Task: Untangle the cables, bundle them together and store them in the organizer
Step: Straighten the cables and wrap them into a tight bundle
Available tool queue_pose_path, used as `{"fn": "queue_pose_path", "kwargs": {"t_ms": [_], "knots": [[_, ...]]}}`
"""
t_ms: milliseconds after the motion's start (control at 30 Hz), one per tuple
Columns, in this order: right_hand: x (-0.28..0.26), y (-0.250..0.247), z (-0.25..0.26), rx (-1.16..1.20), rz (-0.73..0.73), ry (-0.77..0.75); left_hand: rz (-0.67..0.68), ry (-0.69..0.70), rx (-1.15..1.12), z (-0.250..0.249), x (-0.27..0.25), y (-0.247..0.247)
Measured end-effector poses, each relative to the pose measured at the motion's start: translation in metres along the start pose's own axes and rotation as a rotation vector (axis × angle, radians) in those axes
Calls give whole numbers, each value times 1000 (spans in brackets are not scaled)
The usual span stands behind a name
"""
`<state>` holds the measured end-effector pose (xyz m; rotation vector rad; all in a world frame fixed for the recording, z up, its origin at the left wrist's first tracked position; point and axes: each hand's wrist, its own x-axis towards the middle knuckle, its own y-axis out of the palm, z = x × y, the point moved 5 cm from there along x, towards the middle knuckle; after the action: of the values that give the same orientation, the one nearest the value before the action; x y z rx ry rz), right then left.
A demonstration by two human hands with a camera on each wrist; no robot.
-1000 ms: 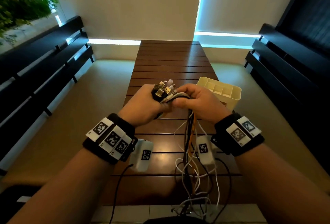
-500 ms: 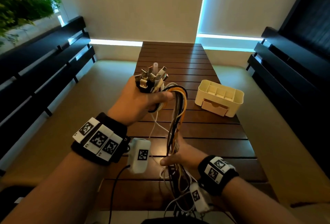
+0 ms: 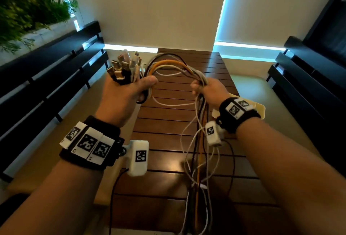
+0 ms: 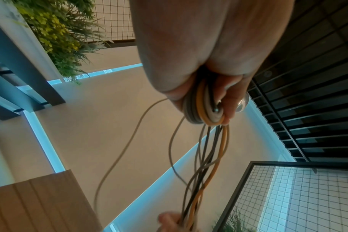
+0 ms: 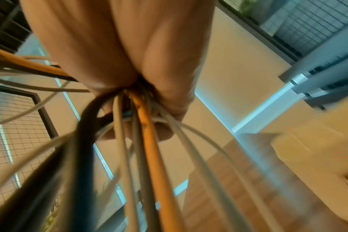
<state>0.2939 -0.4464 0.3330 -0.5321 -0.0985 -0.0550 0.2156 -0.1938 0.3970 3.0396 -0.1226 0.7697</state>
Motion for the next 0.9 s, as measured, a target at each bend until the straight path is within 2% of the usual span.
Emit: {"fn": "queue_pose_path", "kwargs": {"t_ms": [167, 233, 267, 400, 500, 567, 633, 733, 800, 900], "knots": [[37, -34, 67, 75, -192, -183, -101, 47, -27, -12, 14, -12], [40, -31, 70, 92, -176, -208, -132, 48, -13, -11, 17, -16], [41, -24, 62, 85, -121, -187, -135, 42, -11, -9, 17, -18], [18, 12, 5, -145, 136, -1, -114, -49, 72, 14, 7, -20], [-22, 33, -53, -262, 172, 181, -59, -164, 210, 39, -9, -14], [-55, 48, -91, -261, 150, 303, -55, -248, 198, 55, -19, -15], [-87, 64, -130, -267, 164, 489, -84, -313, 168, 68, -24, -18], [-131, 88, -172, -375, 327, 736, -76, -348, 171, 74, -28, -16], [-147, 96, -179, -420, 399, 775, -42, -340, 160, 71, -29, -8], [-156, 106, -179, -499, 410, 702, 9, -309, 149, 64, -30, 4]]}}
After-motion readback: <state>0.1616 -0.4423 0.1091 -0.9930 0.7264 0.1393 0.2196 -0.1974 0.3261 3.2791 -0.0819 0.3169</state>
